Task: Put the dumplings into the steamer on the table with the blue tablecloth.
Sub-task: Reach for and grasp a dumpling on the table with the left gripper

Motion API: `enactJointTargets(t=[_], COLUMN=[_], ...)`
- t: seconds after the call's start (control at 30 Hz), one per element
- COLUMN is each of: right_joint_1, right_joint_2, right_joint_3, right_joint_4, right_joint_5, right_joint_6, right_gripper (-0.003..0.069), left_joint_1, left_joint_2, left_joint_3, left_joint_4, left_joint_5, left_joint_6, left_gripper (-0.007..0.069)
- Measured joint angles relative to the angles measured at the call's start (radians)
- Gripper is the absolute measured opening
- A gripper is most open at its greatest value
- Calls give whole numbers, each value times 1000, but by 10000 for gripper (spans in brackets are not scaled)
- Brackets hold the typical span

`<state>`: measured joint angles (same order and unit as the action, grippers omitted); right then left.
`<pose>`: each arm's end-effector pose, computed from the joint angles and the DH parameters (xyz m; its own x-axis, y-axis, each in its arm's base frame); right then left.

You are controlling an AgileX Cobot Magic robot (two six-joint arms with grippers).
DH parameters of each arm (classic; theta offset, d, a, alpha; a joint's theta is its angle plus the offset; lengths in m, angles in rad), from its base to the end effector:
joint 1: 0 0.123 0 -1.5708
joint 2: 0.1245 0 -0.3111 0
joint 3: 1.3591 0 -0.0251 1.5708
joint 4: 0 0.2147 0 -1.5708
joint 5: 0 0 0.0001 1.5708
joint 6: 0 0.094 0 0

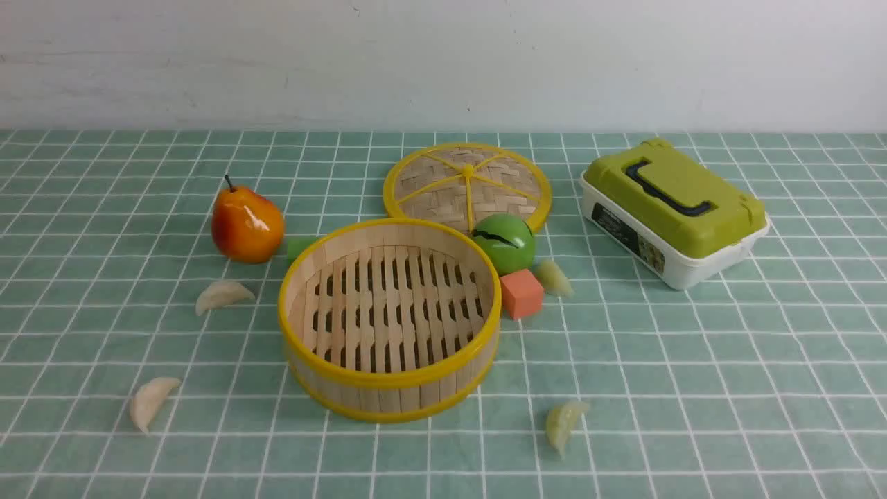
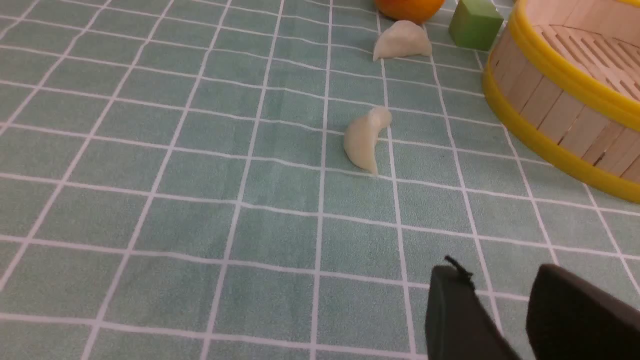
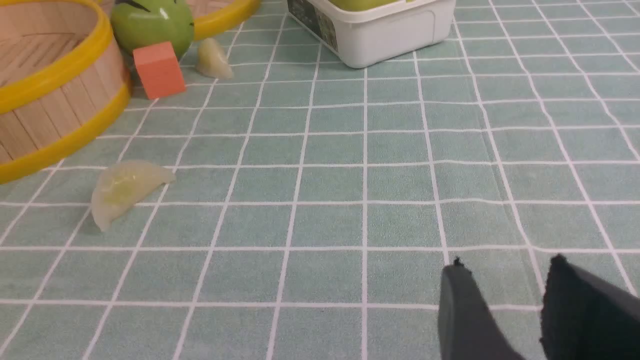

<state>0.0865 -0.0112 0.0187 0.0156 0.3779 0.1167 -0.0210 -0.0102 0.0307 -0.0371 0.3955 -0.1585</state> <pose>-0.0073 -0.0001 0.1726 -0.3022 0.1051 -0.9474 -0.0528 0.9905 0.1267 -0.0076 -0.0012 0.1674 -0.3232 -0.1848 -0.9281 -0.0279 0.9822 -0.1858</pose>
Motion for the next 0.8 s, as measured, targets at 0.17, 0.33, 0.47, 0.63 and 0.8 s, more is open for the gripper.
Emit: enactJointTargets(t=[0.17,0.33,0.47,0.63,0.8], right_joint_1=[0,0,0,0,0], right_joint_2=[0,0,0,0,0], right_joint_3=[0,0,0,0,0], right_joint_4=[0,0,0,0,0], right_joint_5=[0,0,0,0,0], right_joint_6=[0,0,0,0,0], right_gripper=[239,239,239,239,239], left_joint_1=[0,0,0,0,0], left_joint_2=[0,0,0,0,0], left_joint_3=[0,0,0,0,0], left_joint_4=[0,0,0,0,0], left_joint_5=[0,0,0,0,0], left_joint_6=[0,0,0,0,0], left_gripper=[219,226,227,235,237])
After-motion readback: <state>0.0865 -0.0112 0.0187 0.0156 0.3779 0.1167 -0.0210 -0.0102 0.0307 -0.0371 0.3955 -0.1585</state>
